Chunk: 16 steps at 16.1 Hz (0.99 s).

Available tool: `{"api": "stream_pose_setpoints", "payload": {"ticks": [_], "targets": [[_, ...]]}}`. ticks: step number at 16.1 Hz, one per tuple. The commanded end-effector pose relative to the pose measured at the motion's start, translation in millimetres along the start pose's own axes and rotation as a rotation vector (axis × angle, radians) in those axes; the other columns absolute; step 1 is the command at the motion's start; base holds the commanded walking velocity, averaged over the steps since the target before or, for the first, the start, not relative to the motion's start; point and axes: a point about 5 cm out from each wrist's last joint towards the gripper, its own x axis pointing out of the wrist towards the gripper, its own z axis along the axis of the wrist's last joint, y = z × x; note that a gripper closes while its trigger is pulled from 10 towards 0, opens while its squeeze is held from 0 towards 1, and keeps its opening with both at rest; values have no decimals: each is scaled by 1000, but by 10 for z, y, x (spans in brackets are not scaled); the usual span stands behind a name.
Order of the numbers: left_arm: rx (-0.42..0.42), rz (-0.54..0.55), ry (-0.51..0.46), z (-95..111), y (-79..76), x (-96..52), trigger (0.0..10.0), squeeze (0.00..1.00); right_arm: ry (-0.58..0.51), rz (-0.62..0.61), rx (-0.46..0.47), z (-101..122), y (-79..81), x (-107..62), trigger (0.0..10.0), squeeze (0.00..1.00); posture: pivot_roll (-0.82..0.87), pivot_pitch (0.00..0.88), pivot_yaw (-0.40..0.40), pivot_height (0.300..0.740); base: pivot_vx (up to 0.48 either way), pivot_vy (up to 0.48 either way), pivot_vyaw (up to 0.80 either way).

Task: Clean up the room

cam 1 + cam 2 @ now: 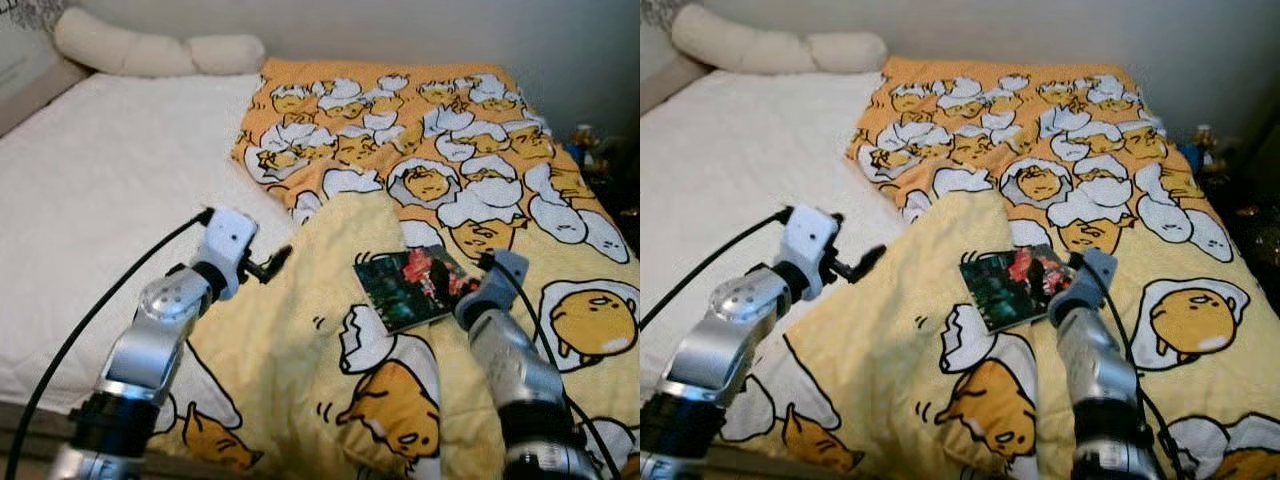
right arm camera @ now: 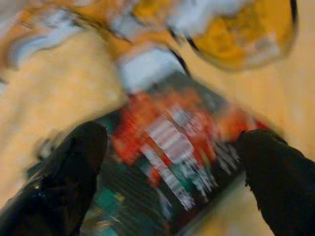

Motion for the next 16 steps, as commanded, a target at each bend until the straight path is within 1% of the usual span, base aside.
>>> {"api": "stream_pose_setpoints", "payload": {"ticks": [1,2,3,4,5,7,8,9,11,14,15,16], "targets": [[22,-81,21,-18,-19,-8,10000,1000,71,-50,85,-49,-72,40,10000,1000,48,0,51,740,0,0,0],[45,-141,32,-28,-35,-34,10000,1000,113,-81,116,-68,-112,71,10000,1000,51,0,51,740,0,0,0],[61,-189,52,-53,-48,-67,10000,1000,140,-77,164,-70,-104,99,10000,1000,57,0,48,740,0,0,0],[75,-228,74,-84,-63,-104,10000,1000,165,-64,240,-72,-68,124,10000,1000,68,0,42,740,0,0,0],[84,-255,92,-108,-75,-136,10000,1000,191,-54,287,-74,-33,140,10000,1000,71,0,40,740,0,0,0],[92,-293,110,-130,-96,-192,10000,1000,251,-45,346,-93,12,173,10000,992,93,0,21,740,0,0,0],[93,-298,110,-131,-107,-211,10000,1000,257,-32,430,-77,43,190,10000,573,97,0,16,740,0,0,0],[91,-301,113,-138,-118,-226,10000,1000,268,-21,474,-63,67,202,10000,0,99,0,11,740,0,0,0],[89,-309,120,-150,-130,-249,10000,1000,297,-33,492,-81,83,209,10000,0,101,0,6,740,0,0,0],[87,-316,125,-151,-138,-256,10000,1000,319,-74,501,-134,50,208,10000,0,105,0,-2,740,0,0,0],[77,-317,125,-137,-143,-258,10000,1000,316,-53,582,-181,67,207,10000,0,116,0,-15,740,0,0,0],[71,-320,122,-132,-151,-259,10000,1000,303,-43,617,-199,64,207,10000,0,119,0,-17,740,0,0,0]]}}
